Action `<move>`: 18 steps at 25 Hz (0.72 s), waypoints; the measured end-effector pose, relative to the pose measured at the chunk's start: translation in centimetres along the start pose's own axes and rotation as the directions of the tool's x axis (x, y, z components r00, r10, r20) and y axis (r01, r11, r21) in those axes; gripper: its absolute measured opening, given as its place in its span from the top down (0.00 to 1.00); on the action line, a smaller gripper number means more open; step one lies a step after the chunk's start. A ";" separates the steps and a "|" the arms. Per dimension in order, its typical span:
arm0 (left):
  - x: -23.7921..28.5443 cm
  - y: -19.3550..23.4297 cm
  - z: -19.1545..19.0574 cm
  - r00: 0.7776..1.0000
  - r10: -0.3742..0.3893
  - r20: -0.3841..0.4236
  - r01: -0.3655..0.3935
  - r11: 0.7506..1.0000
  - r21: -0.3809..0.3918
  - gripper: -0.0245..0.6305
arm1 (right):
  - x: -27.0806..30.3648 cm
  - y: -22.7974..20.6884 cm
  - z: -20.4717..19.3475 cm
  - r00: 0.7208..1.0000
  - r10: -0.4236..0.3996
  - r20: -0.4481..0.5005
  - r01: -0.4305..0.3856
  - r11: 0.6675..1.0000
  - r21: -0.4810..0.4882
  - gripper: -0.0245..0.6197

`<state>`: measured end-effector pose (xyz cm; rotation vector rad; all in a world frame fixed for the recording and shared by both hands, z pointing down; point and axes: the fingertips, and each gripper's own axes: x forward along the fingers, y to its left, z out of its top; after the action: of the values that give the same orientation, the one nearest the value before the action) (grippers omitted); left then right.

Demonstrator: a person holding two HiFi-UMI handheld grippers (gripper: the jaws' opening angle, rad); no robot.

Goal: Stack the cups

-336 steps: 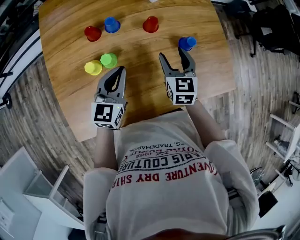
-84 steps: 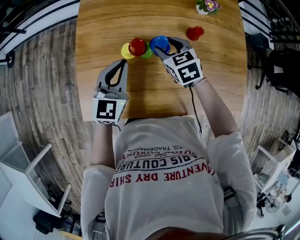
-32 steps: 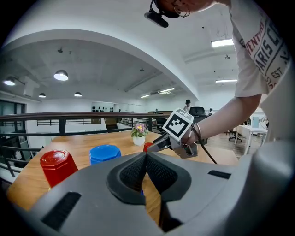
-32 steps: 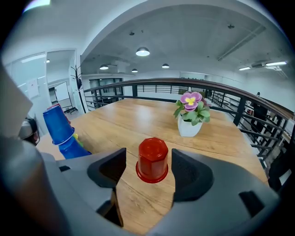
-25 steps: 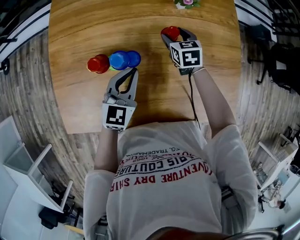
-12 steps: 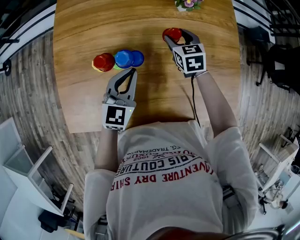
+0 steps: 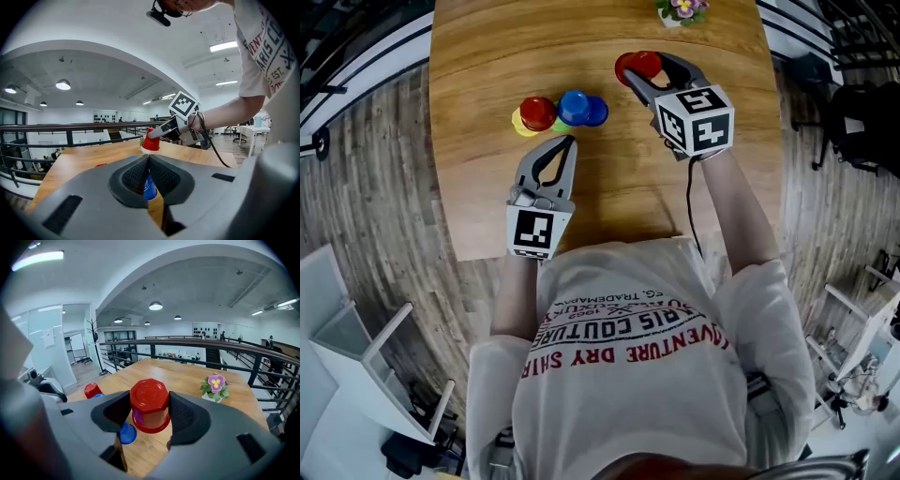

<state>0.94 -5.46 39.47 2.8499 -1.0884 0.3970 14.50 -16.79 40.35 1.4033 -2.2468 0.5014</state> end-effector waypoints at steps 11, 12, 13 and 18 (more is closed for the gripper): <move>-4.5 2.3 1.1 0.999 0.039 0.027 -0.040 0.999 0.029 0.94 | -1.1 9.6 4.1 0.984 0.177 -0.026 -0.179 0.975 -0.129 0.55; -5.0 2.5 0.9 0.999 0.044 0.027 -0.045 0.999 0.027 0.94 | -0.8 10.3 4.1 0.982 0.183 -0.037 -0.187 0.972 -0.140 0.55; -5.4 2.8 0.8 0.998 0.050 0.027 -0.051 0.998 0.022 0.94 | -0.6 10.9 4.0 0.981 0.189 -0.047 -0.194 0.970 -0.145 0.55; -7.3 4.2 0.7 0.995 0.083 0.049 -0.081 0.996 -0.036 0.94 | 0.6 13.0 3.3 0.976 0.202 -0.085 -0.214 0.963 -0.165 0.55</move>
<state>-6.90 -4.02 36.76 2.8067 -1.2119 0.3102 1.94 -13.48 36.98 1.0558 -2.3329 0.4021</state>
